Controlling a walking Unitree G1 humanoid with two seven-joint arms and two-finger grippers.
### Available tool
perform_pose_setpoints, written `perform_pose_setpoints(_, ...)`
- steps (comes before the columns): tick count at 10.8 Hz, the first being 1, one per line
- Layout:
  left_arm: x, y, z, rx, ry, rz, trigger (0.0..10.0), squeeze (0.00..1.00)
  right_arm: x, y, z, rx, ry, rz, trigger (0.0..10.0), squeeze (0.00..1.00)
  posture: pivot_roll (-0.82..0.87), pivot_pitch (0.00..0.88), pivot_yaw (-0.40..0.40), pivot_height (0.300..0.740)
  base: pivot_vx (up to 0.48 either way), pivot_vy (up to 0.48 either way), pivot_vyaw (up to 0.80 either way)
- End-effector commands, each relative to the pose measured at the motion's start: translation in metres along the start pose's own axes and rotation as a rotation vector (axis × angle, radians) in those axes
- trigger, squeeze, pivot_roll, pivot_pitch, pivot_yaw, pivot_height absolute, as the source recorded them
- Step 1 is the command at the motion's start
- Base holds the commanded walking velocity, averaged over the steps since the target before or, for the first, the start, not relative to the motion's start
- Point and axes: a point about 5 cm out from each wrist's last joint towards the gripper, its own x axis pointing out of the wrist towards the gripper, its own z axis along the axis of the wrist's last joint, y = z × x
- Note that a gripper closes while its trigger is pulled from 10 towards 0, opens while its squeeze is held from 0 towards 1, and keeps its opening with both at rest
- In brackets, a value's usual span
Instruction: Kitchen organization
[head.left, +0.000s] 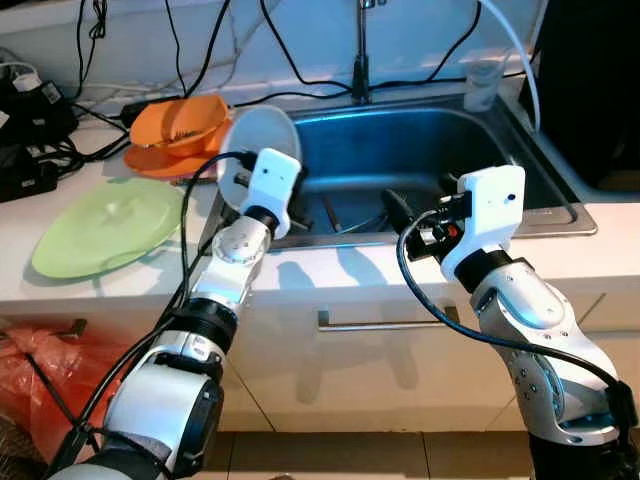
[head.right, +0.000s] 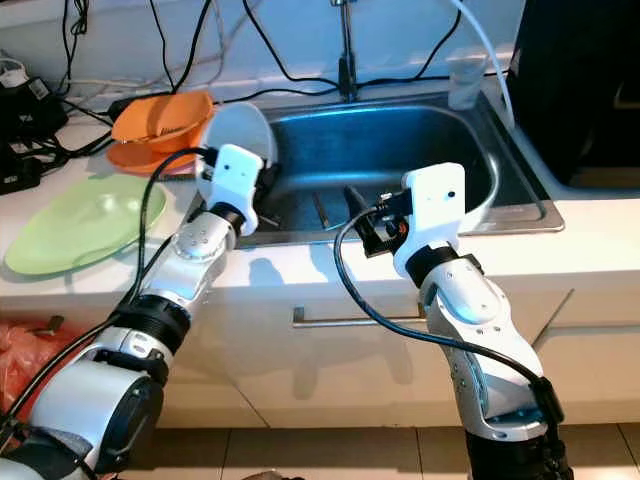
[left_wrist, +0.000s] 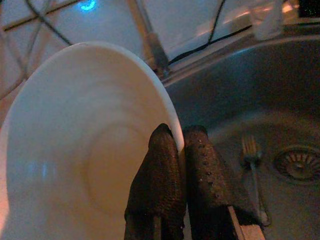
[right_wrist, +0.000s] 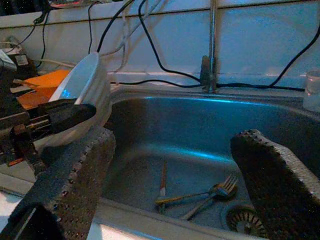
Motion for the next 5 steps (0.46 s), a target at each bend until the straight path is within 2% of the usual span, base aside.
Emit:
perform_pose_setpoints(1,0.01,-0.007,0.023,0.059,-0.081,-0.07,0.0,0.0,-0.004,0.001,0.001,-0.005,0.004,-0.013,10.0,0.0,-0.18,0.0,0.179,0.74,0.0,0.0,0.0)
perform_pose_setpoints(3,0.017,-0.038,0.036,0.121,-0.13,-0.221,0.0,0.0,-0.008,0.004,-0.002,-0.001,0.02,-0.031,10.0,0.0,-0.19,0.0,0.192,0.74,0.0,0.0,0.0)
perform_pose_setpoints(5,0.017,-0.062,0.033,0.14,-0.121,-0.331,0.0,0.0,-0.01,0.003,-0.003,0.0,0.033,-0.04,10.0,0.0,-0.2,0.0,0.192,0.74,0.0,0.0,0.0)
